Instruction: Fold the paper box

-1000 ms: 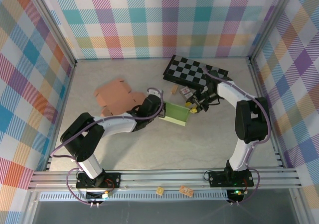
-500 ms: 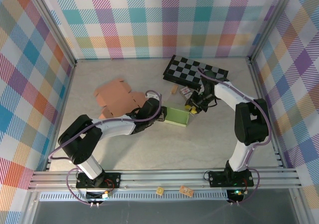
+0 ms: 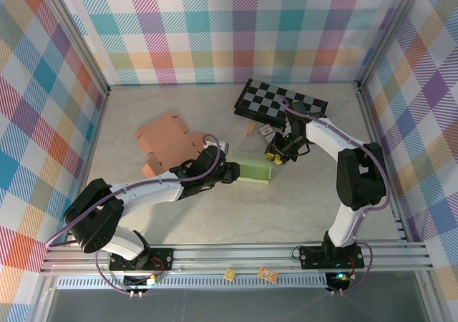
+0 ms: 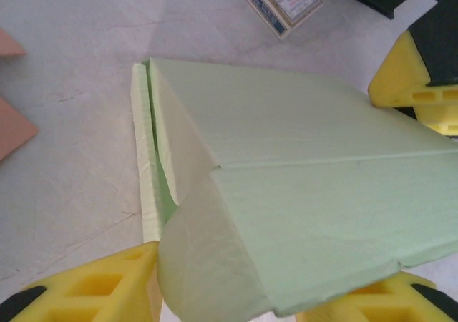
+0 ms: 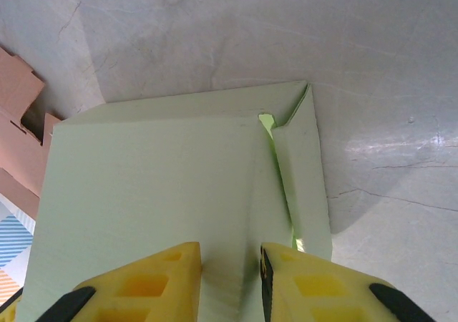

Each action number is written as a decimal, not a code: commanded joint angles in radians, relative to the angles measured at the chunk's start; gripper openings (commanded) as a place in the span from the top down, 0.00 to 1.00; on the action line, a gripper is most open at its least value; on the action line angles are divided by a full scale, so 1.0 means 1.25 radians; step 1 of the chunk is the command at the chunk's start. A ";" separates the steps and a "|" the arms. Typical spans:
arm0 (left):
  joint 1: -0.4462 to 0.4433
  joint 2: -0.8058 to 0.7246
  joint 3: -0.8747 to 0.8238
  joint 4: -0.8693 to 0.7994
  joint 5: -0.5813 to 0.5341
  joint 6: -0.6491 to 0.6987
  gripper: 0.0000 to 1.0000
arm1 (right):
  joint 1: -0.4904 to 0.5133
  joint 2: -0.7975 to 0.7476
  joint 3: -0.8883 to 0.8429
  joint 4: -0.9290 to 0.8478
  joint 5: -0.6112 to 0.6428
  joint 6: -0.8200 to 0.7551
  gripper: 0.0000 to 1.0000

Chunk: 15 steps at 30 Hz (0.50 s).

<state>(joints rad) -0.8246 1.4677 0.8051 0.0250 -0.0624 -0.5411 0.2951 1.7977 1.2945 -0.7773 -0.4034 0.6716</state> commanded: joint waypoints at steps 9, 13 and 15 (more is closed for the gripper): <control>-0.008 -0.057 0.035 -0.122 0.090 -0.085 0.43 | 0.005 -0.021 -0.013 -0.001 0.004 -0.010 0.72; -0.007 -0.107 0.052 -0.199 0.101 -0.120 0.43 | 0.006 -0.022 -0.014 -0.005 0.005 -0.013 0.72; -0.007 -0.140 0.066 -0.236 0.106 -0.146 0.43 | 0.006 -0.022 -0.014 -0.005 0.007 -0.012 0.72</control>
<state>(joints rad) -0.8246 1.3579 0.8387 -0.1761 0.0418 -0.6621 0.2958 1.7977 1.2881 -0.7750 -0.4007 0.6712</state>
